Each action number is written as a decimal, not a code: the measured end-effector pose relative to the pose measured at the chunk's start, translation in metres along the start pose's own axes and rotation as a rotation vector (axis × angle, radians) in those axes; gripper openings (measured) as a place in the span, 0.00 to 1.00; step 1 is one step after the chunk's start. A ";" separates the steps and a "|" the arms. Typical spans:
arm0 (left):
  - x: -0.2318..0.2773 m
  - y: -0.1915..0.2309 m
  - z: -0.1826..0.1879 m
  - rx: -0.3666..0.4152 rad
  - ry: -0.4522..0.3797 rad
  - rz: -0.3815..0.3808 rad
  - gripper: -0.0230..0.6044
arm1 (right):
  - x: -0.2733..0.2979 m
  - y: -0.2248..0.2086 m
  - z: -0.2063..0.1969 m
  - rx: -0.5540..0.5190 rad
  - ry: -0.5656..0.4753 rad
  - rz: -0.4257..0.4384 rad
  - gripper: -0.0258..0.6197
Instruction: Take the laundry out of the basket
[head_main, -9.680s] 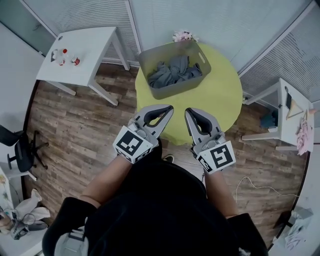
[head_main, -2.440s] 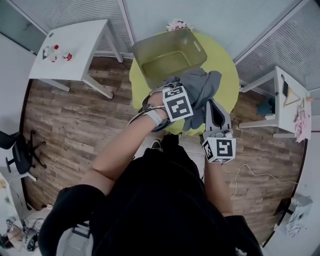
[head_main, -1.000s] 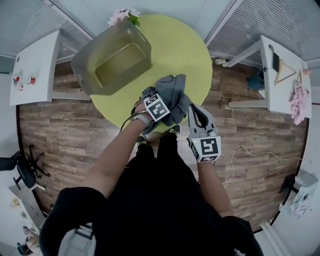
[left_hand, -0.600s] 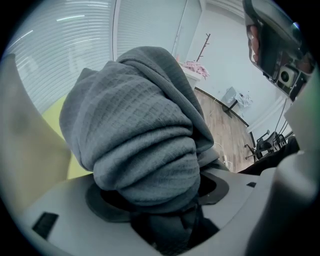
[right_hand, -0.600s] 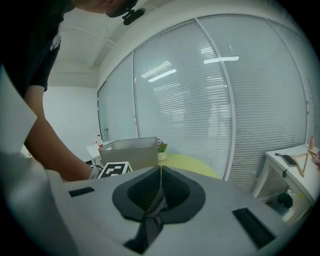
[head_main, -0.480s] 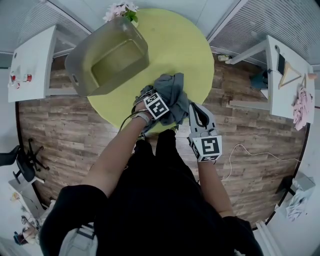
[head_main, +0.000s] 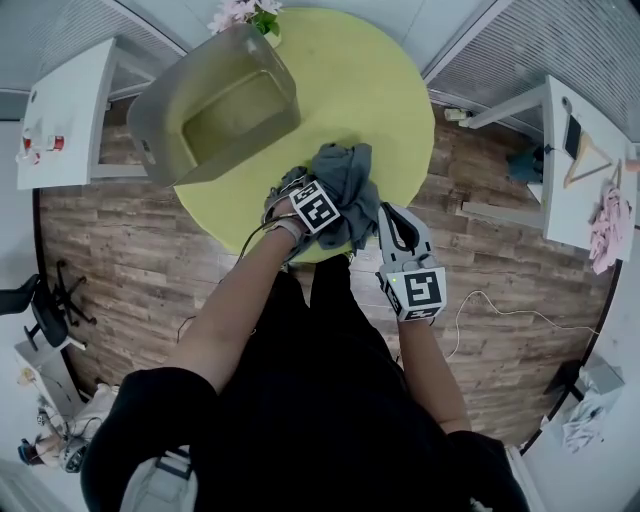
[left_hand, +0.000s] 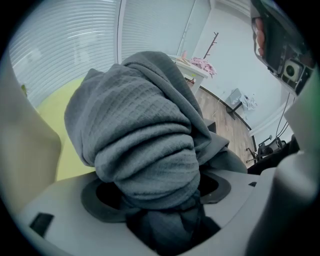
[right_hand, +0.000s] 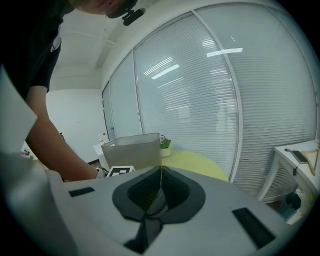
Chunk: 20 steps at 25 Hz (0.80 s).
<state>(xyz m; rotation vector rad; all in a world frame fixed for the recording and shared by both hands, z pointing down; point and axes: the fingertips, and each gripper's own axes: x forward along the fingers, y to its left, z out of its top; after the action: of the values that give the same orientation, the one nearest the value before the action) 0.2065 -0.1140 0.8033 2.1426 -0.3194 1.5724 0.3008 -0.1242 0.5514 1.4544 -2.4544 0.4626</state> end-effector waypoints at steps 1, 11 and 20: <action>0.000 0.000 0.000 -0.005 -0.001 0.000 0.64 | 0.000 -0.001 0.000 0.000 0.001 0.005 0.08; -0.027 0.005 0.000 -0.030 -0.018 0.071 0.66 | 0.003 0.004 0.013 -0.012 -0.026 0.067 0.08; -0.136 0.014 0.006 -0.119 -0.276 0.173 0.66 | 0.008 0.040 0.045 -0.056 -0.070 0.201 0.08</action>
<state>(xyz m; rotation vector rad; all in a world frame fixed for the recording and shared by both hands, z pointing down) 0.1621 -0.1407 0.6770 2.2887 -0.6873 1.3056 0.2591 -0.1299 0.5070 1.2283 -2.6604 0.3842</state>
